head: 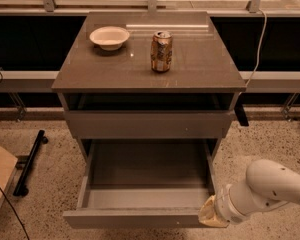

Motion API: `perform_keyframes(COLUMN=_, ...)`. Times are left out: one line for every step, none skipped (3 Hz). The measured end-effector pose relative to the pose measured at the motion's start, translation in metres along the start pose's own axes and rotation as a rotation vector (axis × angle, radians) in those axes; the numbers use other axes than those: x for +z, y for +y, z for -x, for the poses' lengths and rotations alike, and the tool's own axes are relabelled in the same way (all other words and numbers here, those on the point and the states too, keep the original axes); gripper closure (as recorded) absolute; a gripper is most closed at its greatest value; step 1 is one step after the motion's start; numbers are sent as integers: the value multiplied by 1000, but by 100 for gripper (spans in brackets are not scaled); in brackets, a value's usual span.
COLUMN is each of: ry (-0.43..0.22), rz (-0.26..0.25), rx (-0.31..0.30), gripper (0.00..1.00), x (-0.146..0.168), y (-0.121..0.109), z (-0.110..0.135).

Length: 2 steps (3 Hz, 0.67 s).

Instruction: Close middle drawer

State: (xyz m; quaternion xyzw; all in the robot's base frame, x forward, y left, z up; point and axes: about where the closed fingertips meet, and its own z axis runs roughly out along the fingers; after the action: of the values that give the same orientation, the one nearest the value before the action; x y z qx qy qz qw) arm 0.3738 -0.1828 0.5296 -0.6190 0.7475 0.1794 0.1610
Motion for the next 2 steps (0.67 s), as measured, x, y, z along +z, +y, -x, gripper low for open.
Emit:
perform_keyframes(ry=-51, rz=11, rx=94, gripper=100, x=45, y=4, z=-29)
perform_keyframes(ry=-83, rz=24, rx=156, gripper=100, x=74, y=6, z=-48)
